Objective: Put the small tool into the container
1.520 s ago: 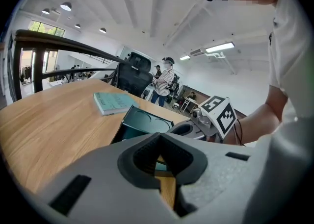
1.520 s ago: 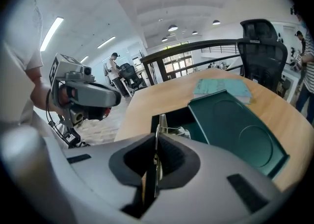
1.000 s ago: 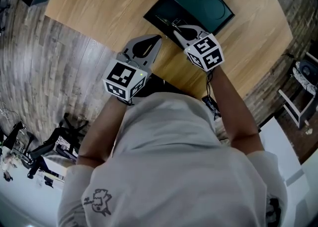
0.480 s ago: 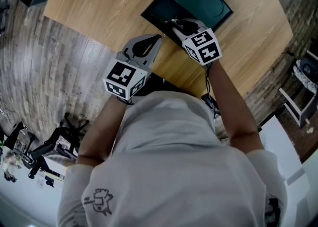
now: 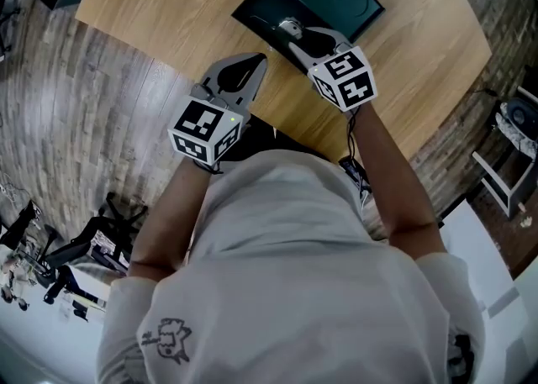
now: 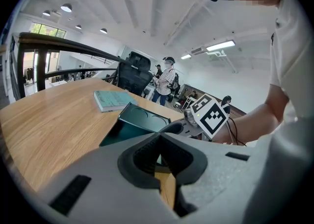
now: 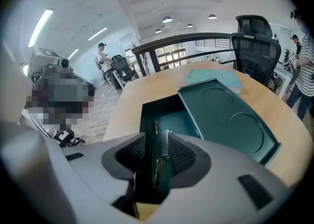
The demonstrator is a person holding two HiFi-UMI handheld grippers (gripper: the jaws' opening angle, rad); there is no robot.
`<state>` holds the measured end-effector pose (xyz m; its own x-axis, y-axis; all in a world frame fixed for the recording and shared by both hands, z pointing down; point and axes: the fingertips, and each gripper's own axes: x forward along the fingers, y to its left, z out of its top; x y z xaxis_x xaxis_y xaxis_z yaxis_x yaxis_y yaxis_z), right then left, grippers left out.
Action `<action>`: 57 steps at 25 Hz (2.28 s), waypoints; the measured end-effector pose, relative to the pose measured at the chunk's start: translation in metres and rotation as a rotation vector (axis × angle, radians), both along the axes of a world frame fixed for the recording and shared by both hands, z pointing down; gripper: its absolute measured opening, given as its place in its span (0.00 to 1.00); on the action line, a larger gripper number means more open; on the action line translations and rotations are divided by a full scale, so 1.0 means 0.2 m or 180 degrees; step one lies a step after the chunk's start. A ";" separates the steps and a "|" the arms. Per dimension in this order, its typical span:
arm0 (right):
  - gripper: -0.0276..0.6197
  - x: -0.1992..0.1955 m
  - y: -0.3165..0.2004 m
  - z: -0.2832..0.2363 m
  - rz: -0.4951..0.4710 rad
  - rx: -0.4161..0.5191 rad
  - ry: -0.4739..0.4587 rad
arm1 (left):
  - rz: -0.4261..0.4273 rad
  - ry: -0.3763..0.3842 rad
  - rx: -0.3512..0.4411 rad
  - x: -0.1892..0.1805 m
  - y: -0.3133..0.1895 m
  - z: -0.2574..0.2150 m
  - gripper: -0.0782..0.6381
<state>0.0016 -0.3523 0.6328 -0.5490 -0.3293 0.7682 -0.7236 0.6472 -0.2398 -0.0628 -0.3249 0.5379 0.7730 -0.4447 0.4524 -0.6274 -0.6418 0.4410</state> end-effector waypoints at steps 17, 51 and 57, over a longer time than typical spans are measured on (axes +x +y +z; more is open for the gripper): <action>0.12 0.16 0.45 -0.55 0.0023 0.0878 -0.0261 | -0.0114 -0.0053 0.0456 0.15 0.45 -0.25 0.12; 0.05 0.34 1.23 -1.15 -0.0409 0.1780 -0.0775 | -0.0628 -0.0158 0.1168 0.23 1.21 -0.74 0.12; 0.05 0.26 1.35 -1.25 -0.0371 0.1910 -0.0864 | -0.0654 -0.0196 0.1239 0.08 1.34 -0.81 0.12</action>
<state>0.0531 -0.0822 0.3828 -0.7550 -0.5832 0.2999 -0.6056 0.7955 0.0224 -0.0459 -0.0567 0.3757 0.6277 -0.7325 0.2635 -0.7767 -0.6120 0.1490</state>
